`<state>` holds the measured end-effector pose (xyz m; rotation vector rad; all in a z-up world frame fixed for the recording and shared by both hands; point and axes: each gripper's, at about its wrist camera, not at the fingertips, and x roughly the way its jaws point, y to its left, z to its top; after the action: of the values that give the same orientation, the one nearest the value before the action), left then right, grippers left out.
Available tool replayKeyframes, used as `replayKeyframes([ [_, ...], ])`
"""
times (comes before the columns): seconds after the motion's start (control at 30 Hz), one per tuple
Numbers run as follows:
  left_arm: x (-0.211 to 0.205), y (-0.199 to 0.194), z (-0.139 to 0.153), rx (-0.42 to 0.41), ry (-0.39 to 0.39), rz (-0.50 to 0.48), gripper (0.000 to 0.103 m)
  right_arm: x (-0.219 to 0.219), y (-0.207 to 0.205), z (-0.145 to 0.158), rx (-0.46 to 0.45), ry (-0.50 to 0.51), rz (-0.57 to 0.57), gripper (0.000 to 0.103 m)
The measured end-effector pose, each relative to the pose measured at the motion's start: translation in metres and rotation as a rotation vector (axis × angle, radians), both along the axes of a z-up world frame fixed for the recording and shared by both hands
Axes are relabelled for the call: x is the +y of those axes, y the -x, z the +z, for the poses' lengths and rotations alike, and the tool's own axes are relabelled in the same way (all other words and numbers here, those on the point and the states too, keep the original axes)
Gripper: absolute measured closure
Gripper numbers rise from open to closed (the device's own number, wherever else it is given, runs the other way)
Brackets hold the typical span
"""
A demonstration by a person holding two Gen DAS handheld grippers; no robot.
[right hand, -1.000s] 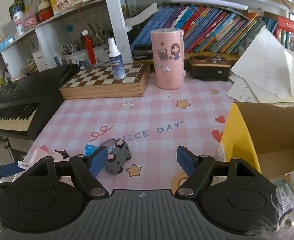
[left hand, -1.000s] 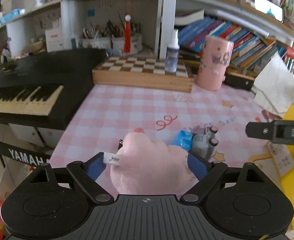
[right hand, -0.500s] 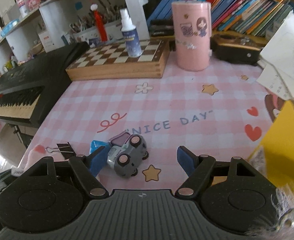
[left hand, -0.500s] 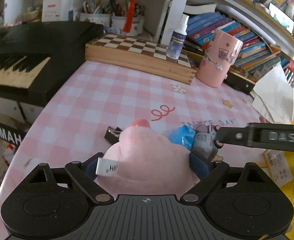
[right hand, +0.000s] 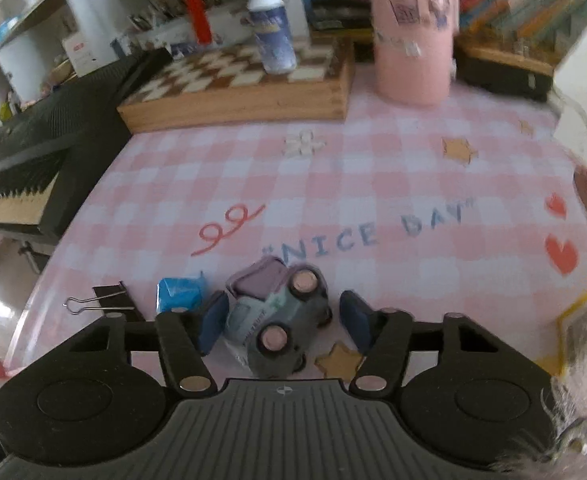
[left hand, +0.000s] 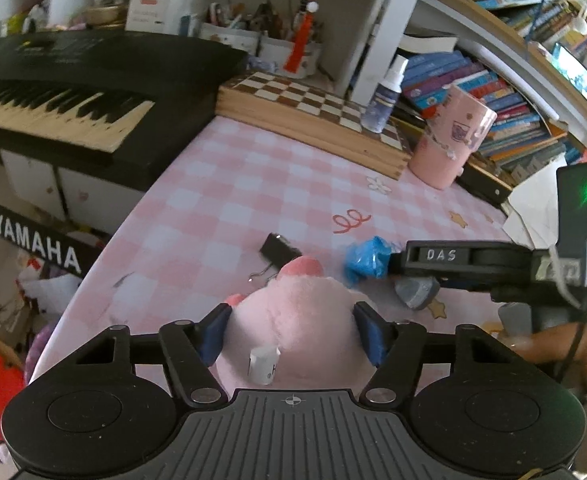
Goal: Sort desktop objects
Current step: 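Grasp the pink plush pig with left tool while right tool grasps the grey truck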
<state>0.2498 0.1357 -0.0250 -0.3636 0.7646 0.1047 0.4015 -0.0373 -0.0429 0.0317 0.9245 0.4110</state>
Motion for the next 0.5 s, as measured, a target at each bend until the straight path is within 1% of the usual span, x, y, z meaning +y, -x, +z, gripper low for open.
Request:
replayKeyframes([
  [0.03,0.001,0.001,0.0,-0.001,0.002,0.001,0.038,0.002,0.002,0.0,-0.017,0.014,0.017,0.05],
  [0.1,0.0,0.003,0.0,-0.007,0.002,-0.007,0.039,0.0,0.004,0.001,-0.017,0.01,0.028,0.05],
  [0.2,-0.004,0.005,0.001,-0.026,0.008,-0.037,0.042,-0.009,0.012,0.007,-0.031,0.004,0.011,0.05],
  [0.33,-0.012,0.009,0.006,-0.063,0.007,-0.088,0.042,-0.023,0.033,0.022,-0.069,0.008,0.002,0.05],
  [0.37,-0.015,0.009,0.005,-0.059,0.003,-0.103,0.039,-0.025,0.039,0.025,-0.074,0.011,0.0,0.05],
  [0.47,-0.026,0.002,-0.004,0.021,-0.045,-0.158,0.026,-0.034,0.055,0.032,-0.079,0.01,-0.014,0.05],
  [0.5,-0.03,0.003,-0.005,0.01,-0.062,-0.169,0.025,-0.037,0.061,0.034,-0.083,0.01,-0.018,0.05],
])
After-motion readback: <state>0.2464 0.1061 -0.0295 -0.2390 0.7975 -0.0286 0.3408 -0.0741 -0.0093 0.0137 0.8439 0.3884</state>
